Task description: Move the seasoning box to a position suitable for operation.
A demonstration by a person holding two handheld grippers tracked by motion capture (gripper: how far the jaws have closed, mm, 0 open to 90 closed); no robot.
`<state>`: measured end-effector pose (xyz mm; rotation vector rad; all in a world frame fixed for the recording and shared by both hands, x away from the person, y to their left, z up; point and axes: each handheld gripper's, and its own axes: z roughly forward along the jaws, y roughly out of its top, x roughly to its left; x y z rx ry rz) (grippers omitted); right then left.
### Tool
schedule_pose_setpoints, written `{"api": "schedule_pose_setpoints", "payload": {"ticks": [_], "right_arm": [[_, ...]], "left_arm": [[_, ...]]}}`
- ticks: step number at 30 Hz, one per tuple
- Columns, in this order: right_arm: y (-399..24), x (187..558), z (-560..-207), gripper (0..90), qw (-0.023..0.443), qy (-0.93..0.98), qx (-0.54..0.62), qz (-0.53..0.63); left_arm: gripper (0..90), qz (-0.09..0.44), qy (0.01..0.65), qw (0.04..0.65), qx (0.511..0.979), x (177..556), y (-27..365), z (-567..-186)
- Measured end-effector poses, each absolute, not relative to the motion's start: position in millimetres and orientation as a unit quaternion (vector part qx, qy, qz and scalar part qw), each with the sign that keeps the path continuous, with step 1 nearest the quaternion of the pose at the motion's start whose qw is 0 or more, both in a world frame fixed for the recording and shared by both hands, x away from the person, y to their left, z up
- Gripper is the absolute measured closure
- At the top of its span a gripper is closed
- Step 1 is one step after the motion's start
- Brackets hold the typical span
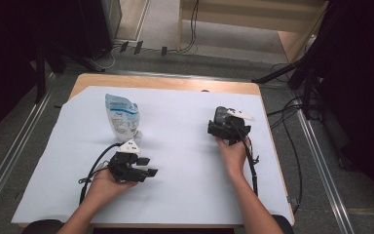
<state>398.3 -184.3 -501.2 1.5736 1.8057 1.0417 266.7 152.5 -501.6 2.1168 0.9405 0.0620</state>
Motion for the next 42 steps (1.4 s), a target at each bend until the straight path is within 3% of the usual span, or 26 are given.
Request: {"api": "schedule_pose_setpoints", "payload": {"ticks": [13, 18, 35, 42], "right_arm": [[-187.8, 399.9, -500.8, 6.6, 0.265, 0.673, 0.574, 0.383], [-197.6, 394.7, -495.2, 13.7, 0.271, 0.67, 0.57, 0.391], [-196.8, 396.2, -504.8, 9.3, 0.257, 0.677, 0.563, 0.397], [-199.8, 395.1, -500.7, 14.9, 0.276, 0.685, 0.551, 0.389]], "left_arm": [[45.5, 0.027, 0.373, 0.405, 0.834, 268.0, 154.8, -500.8], [45.5, 0.025, 0.371, 0.406, 0.835, 269.4, 154.0, -500.6], [45.5, 0.022, 0.369, 0.407, 0.835, 272.6, 151.4, -501.8], [45.4, 0.024, 0.371, 0.409, 0.833, 273.4, 154.9, -500.9]]}}
